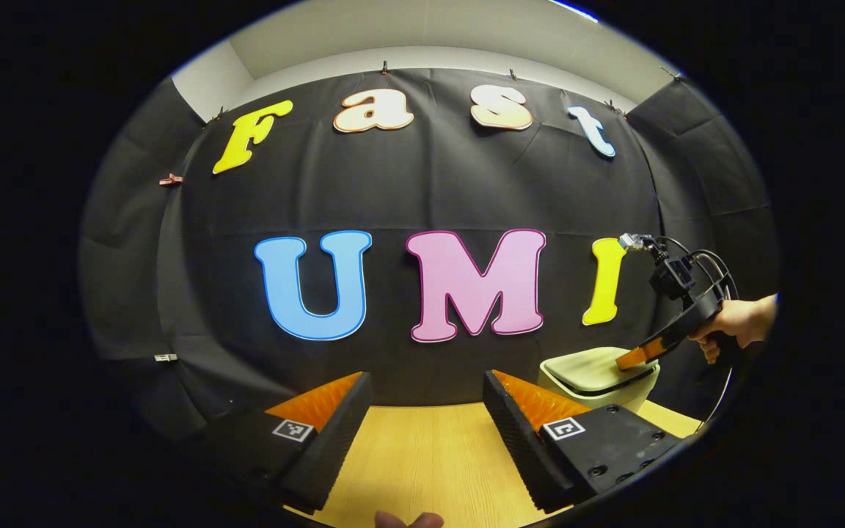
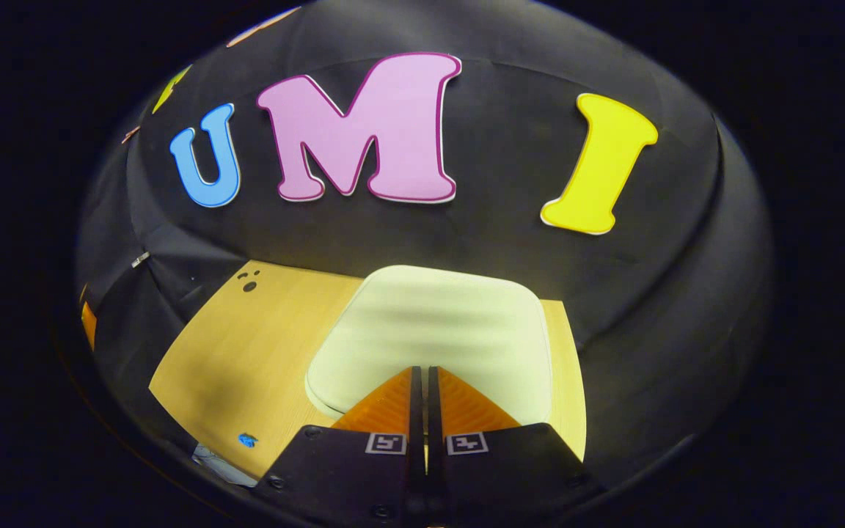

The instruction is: Press the lid of the desktop garbage bin to open it, pick up the crumpled paper on the desktop and throw it into the bin, then pick up the pop can on the desktop and drop it into the bin, and finally close the garbage bin lid.

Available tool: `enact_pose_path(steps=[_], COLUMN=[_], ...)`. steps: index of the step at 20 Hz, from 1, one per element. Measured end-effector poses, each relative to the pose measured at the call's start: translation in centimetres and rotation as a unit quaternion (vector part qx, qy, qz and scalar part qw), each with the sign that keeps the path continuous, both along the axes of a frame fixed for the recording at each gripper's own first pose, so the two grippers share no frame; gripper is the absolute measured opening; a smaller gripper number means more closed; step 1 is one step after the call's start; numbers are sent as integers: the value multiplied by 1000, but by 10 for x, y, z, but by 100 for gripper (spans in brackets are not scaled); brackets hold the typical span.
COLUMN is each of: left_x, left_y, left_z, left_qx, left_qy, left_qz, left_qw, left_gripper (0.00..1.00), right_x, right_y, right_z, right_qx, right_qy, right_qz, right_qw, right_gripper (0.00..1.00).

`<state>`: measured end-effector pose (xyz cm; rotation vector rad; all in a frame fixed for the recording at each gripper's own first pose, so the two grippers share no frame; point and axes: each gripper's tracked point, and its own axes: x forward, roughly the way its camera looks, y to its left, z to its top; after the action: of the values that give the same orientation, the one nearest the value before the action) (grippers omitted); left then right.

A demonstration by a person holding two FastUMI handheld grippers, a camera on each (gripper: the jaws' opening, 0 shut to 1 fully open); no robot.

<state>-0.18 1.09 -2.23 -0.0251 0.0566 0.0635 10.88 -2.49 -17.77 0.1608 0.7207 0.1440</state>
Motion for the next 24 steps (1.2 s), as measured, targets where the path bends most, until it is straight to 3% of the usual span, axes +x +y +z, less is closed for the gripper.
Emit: enact_pose_path(steps=[8,13,24], left_x=[-1,-2,-3], left_y=[0,0,0], left_z=[-4,-7,-12], left_qx=[-4,-9,-14], left_qy=[9,13,23], left_qz=[-3,-3,-4], left_qw=[1000,1000,1000], left_gripper=[98,98,98], right_x=[8,5,-24], right_y=[-10,-17,-6], right_z=[65,102,153], right_qx=[-3,-14,-15], right_qy=[-113,-194,-284], right_qz=[-23,-38,-37], right_qw=[993,980,958], right_gripper=[5,5,5])
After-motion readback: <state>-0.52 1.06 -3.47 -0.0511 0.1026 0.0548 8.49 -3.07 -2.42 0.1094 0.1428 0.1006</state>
